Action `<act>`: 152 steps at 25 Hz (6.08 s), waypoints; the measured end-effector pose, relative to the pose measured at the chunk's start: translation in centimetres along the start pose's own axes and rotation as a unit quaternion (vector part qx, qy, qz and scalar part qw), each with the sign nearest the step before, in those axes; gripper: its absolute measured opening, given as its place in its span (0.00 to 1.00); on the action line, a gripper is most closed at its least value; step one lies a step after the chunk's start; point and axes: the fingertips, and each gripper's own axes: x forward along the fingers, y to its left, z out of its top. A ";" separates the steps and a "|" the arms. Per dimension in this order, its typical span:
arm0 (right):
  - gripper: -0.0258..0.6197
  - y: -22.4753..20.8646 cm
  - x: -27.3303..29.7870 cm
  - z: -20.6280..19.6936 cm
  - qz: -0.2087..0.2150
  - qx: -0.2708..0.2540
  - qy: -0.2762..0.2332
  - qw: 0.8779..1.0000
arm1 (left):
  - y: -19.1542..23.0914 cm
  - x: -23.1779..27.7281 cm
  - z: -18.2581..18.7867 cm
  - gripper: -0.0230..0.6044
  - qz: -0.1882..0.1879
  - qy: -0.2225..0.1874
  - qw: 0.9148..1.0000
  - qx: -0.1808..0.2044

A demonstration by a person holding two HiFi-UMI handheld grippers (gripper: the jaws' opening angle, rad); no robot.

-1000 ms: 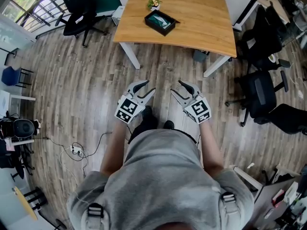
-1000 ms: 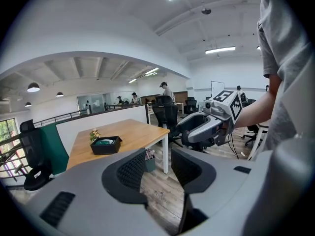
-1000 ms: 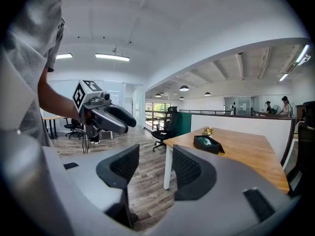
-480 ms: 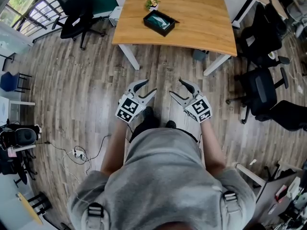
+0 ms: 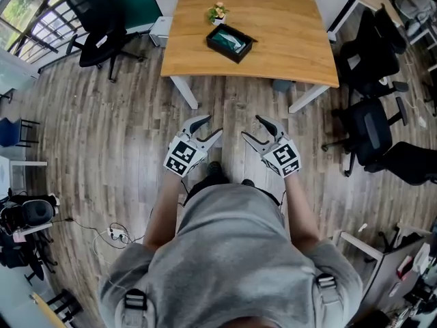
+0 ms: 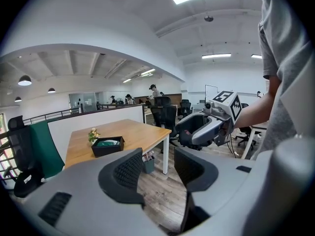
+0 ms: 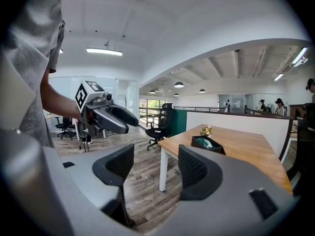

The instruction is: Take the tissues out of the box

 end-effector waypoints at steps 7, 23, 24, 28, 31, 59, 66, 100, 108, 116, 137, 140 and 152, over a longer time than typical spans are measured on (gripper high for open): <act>0.49 -0.4 4.6 1.4 -0.028 0.004 0.004 1.000 | 5.4 -0.4 0.1 0.38 -0.022 -0.015 1.000 0.009; 0.48 -0.2 9.4 1.6 -0.083 0.021 0.023 0.996 | 11.7 -2.6 -2.9 0.39 -0.046 -0.015 0.999 -0.002; 0.48 -0.1 9.5 1.5 -0.086 0.022 0.024 0.996 | 11.9 -2.7 -3.0 0.39 -0.046 -0.014 0.999 -0.004; 0.48 0.0 9.6 0.9 -0.093 0.029 0.029 0.995 | 12.2 -2.9 -3.0 0.39 -0.048 -0.017 0.999 -0.005; 0.47 -0.2 9.9 0.6 -0.091 0.029 0.033 0.995 | 12.4 -2.8 -3.2 0.38 -0.046 -0.015 0.999 -0.007; 0.47 -9.7 16.8 1.3 -0.049 0.011 0.042 0.998 | 19.5 3.8 -1.5 0.38 -0.015 -0.011 1.000 -0.023; 0.47 -13.8 18.0 1.5 -0.034 0.009 0.046 0.998 | 21.2 7.4 -0.2 0.38 -0.006 -0.010 1.000 -0.028; 0.43 -28.9 25.6 0.3 0.097 -0.001 0.072 0.993 | 28.7 19.8 3.4 0.38 0.102 0.013 0.990 -0.096; 0.42 -30.1 27.5 0.4 0.133 -0.011 0.074 0.988 | 30.1 20.0 3.9 0.38 0.140 0.004 0.983 -0.117; 0.41 -29.9 28.6 0.4 0.153 -0.015 0.077 0.985 | 30.5 19.6 3.9 0.38 0.157 0.008 0.980 -0.123; 0.39 -31.8 34.6 -1.1 0.160 -0.019 0.133 0.978 | 37.2 21.4 1.8 0.38 0.138 0.020 0.981 -0.135; 0.39 -32.1 35.7 -1.9 0.162 -0.012 0.144 0.976 | 38.0 22.1 1.2 0.38 0.130 0.024 0.981 -0.141; 0.36 -32.4 39.3 -6.0 0.176 0.001 0.202 0.964 | 40.7 23.6 -1.4 0.38 0.117 0.046 0.979 -0.164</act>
